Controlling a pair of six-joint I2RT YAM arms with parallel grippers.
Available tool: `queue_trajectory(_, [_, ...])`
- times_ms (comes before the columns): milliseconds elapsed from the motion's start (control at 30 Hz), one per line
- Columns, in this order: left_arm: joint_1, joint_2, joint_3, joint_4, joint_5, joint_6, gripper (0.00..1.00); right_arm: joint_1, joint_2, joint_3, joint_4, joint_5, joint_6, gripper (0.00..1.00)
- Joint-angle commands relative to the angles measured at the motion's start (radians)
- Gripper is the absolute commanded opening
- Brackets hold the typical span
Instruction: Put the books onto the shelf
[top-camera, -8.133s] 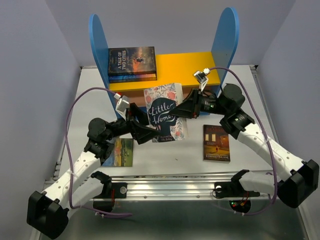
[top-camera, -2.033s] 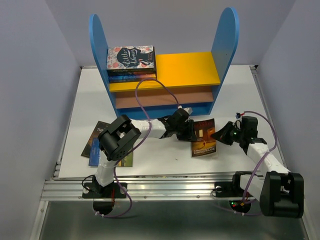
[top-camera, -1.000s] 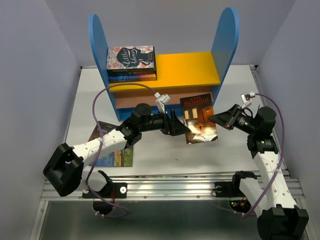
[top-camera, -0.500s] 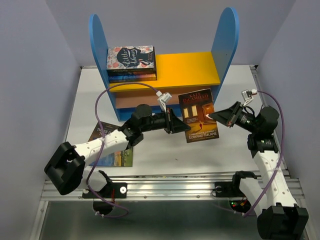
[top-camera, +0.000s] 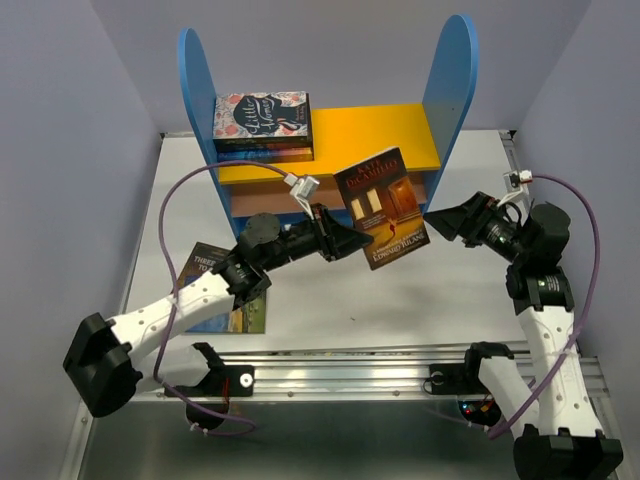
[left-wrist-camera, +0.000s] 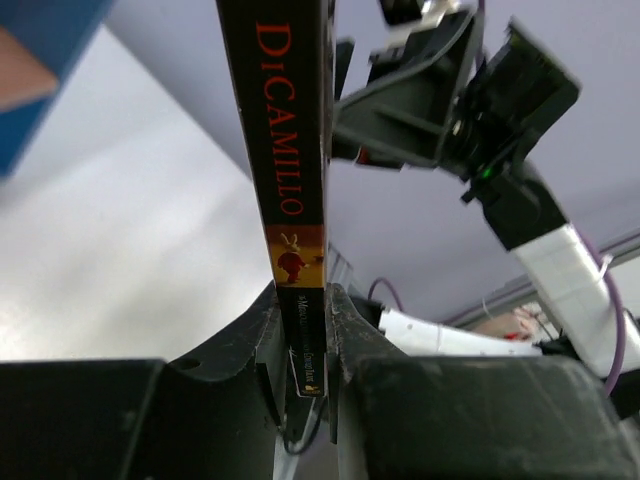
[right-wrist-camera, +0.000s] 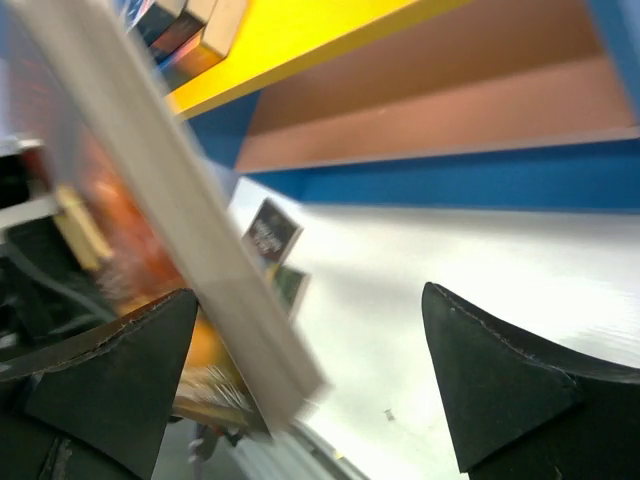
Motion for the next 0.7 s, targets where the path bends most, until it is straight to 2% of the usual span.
queue_trajectory(0, [0.000, -0.115, 0.076, 0.058, -0.120, 0.073, 0.00, 0.005, -0.052, 0.063, -0.120, 0.188, -0.135, 1.00])
queue_trajectory(133, [0.000, -0.119, 0.207, -0.031, -0.227, 0.110, 0.00, 0.005, -0.092, 0.075, -0.156, 0.339, -0.163, 1.00])
queue_trajectory(200, [0.000, -0.105, 0.263, -0.099, -0.417, 0.122, 0.00, 0.005, -0.098, 0.079, -0.168, 0.355, -0.163, 1.00])
queue_trajectory(233, [0.005, -0.082, 0.326, -0.145, -0.579, 0.121, 0.00, 0.005, -0.099, 0.081, -0.170, 0.350, -0.166, 1.00])
queue_trajectory(433, [0.039, 0.035, 0.568, -0.248, -0.951, 0.064, 0.00, 0.005, -0.089, 0.084, -0.177, 0.317, -0.157, 1.00])
queue_trajectory(500, [0.062, 0.079, 0.631, -0.269, -1.007, 0.020, 0.00, 0.005, -0.081, 0.084, -0.177, 0.303, -0.150, 1.00])
queue_trajectory(667, [0.195, 0.157, 0.699, -0.311, -0.966, -0.157, 0.00, 0.005, -0.079, 0.084, -0.179, 0.277, -0.149, 1.00])
